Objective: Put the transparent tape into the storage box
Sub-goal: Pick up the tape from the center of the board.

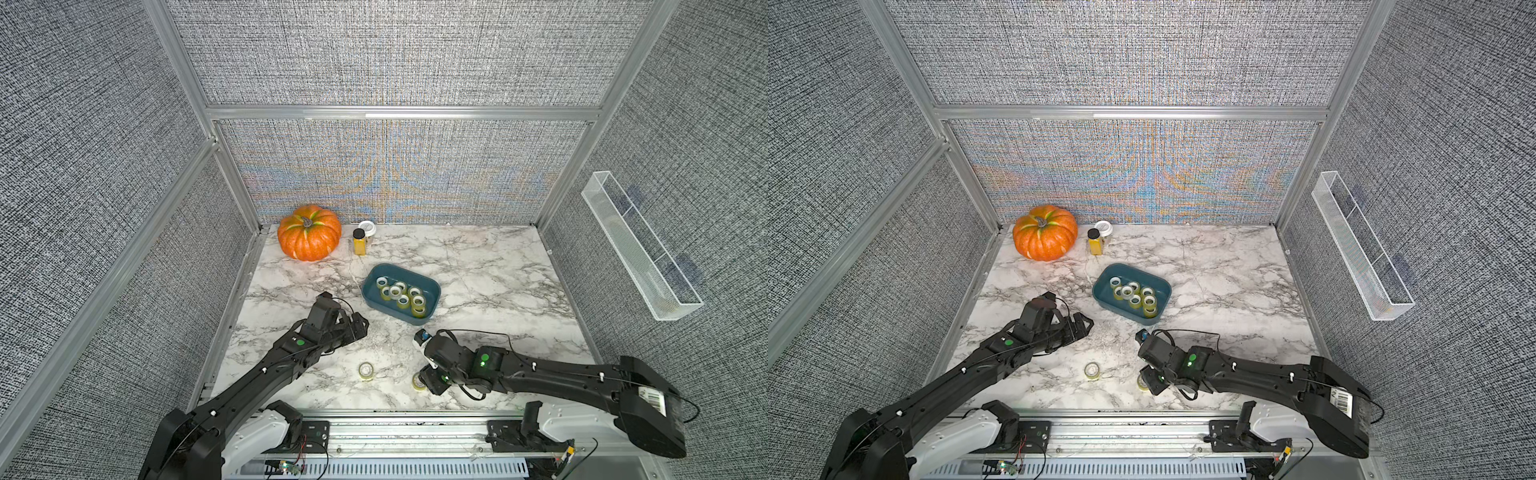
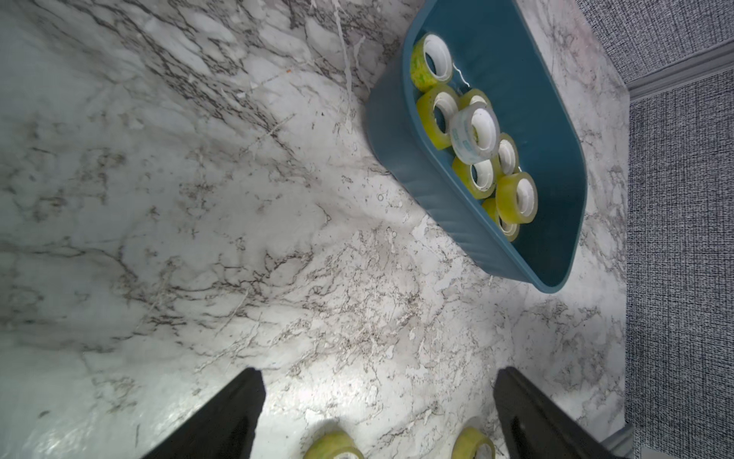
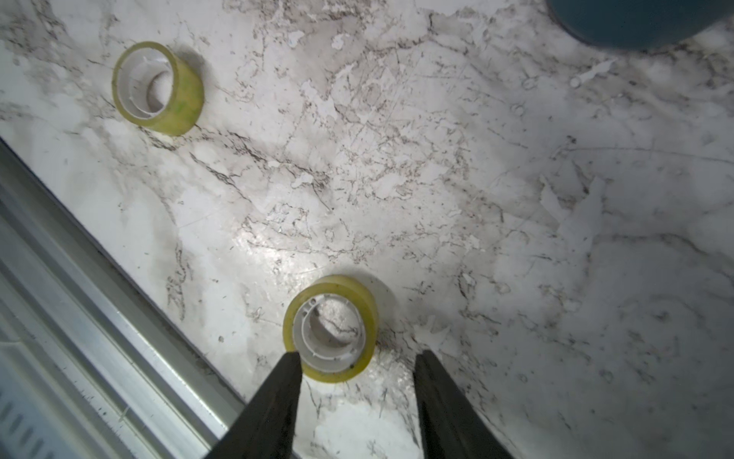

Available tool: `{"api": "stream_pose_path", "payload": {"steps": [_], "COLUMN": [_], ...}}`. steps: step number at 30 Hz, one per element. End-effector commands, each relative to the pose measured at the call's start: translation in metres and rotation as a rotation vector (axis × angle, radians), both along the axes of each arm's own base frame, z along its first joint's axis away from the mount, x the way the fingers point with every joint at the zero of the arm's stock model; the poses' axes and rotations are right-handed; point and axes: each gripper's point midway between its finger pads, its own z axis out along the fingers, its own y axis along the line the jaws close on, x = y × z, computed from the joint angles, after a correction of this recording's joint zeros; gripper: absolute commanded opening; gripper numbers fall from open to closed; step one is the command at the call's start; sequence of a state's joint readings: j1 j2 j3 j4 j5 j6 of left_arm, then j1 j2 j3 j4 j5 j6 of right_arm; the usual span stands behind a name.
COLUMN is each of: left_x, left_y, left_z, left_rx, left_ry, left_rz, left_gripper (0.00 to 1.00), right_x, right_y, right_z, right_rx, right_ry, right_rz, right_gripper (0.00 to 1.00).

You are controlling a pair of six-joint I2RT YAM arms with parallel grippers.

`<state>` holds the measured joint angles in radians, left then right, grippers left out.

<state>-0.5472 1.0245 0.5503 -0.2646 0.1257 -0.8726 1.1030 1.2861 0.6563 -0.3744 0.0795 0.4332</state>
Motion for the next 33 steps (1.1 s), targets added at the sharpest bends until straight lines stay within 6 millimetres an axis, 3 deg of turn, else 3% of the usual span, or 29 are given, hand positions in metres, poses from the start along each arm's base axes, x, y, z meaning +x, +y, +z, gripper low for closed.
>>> {"api": "stream_pose_path", "payload": {"steps": [1,7,12,17,20,23,26,28,31,33], "left_x": [0.001,0.0,0.0,0.0,-0.001,0.0,0.001,0.001,0.0,-0.001], "left_y": [0.005,0.006,0.007,0.023,0.039,0.04,0.037,0.039,0.04,0.038], "left_z": [0.002,0.002,0.0,-0.003,-0.003,-0.004,-0.009,-0.013,-0.015,-0.015], "left_rx": [0.016,0.014,0.029,0.126,0.206,0.19,0.16,0.176,0.19,0.191], "left_ry": [-0.006,-0.008,-0.006,-0.011,-0.008,-0.029,-0.053,-0.046,-0.028,-0.021], "left_rz": [0.023,0.027,0.026,0.046,0.085,0.103,0.096,0.102,0.097,0.086], "left_gripper": [0.95,0.95,0.96,0.97,0.99,1.0,1.0,1.0,1.0,1.0], "right_x": [0.005,0.002,0.008,0.014,0.022,0.051,0.091,0.121,0.168,0.193], "right_y": [-0.004,-0.001,-0.004,0.002,0.008,0.033,0.042,0.042,0.043,0.047], "right_z": [-0.008,-0.03,-0.04,-0.026,-0.004,0.053,0.104,0.126,0.128,0.111], "right_rx": [-0.067,-0.159,-0.233,-0.207,-0.158,0.013,0.165,0.206,0.186,0.143], "right_ry": [-0.023,-0.015,-0.035,-0.066,-0.098,-0.177,-0.25,-0.301,-0.302,-0.255], "right_rz": [-0.025,-0.011,-0.04,-0.047,-0.053,-0.078,-0.127,-0.17,-0.233,-0.247], "right_gripper": [0.49,0.44,0.24,0.11,0.1,0.11,0.13,0.13,0.13,0.12]}}
